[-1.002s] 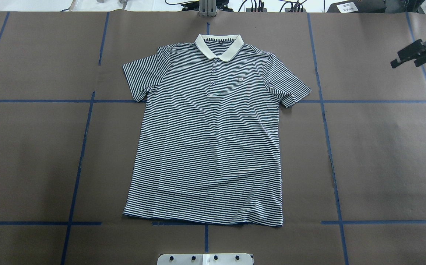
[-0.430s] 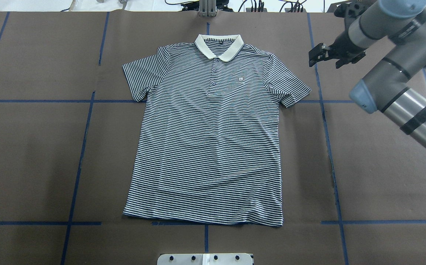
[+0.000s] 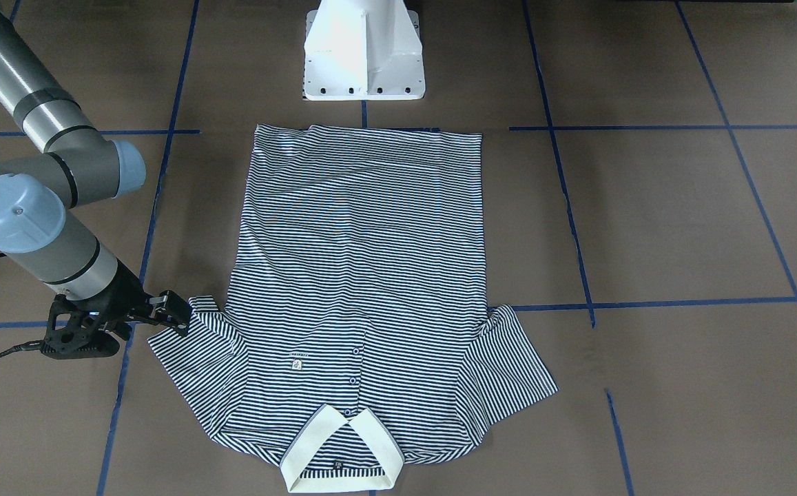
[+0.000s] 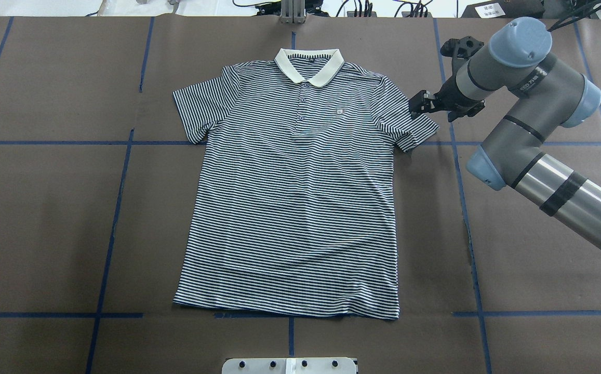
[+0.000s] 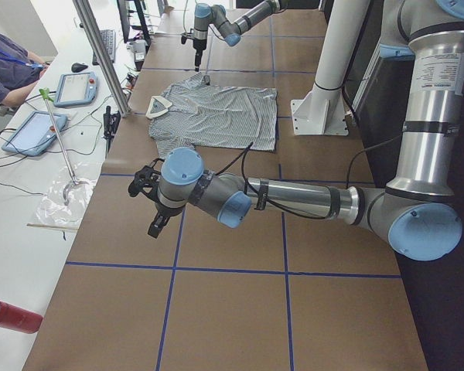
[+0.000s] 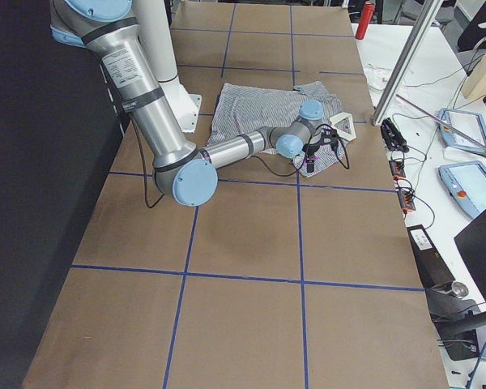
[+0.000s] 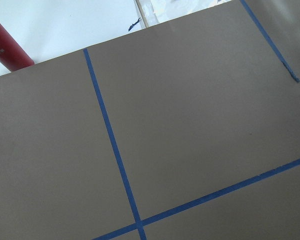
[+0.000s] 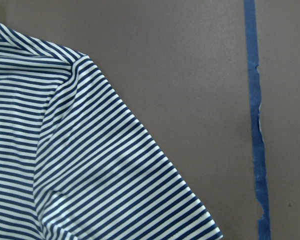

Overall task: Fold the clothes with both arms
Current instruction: 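Move the right gripper down to the sleeve nearest it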

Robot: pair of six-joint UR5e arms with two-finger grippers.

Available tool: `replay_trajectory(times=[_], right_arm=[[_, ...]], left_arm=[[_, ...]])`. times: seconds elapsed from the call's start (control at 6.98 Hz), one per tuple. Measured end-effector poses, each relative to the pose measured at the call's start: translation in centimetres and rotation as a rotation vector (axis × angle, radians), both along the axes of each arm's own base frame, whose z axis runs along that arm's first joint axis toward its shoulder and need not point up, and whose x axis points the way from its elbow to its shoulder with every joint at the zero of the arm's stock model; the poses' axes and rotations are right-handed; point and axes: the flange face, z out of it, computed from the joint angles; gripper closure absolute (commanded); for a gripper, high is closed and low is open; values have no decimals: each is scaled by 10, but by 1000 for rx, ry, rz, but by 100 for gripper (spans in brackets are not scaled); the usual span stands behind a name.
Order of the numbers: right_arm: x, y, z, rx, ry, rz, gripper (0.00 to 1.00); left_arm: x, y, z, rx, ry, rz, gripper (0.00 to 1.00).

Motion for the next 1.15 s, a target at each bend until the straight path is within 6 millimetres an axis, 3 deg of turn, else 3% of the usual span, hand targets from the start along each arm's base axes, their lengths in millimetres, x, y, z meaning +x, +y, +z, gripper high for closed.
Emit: replay_trajectory(times=[0.29, 0.57, 0.86, 1.15], right_arm=[[-9, -1, 18, -21, 25, -6, 11], [-10, -3, 27, -22, 48, 4, 35], [-10, -4, 29, -23, 56, 9, 48], [-10, -4, 30, -22, 58, 6, 90]], left_arm=[[1, 1, -1, -1, 16, 8, 0], [1, 2, -1, 0, 18, 10, 0], [2, 2, -2, 0, 23, 14, 0], [3, 4, -2, -1, 43, 26, 0]])
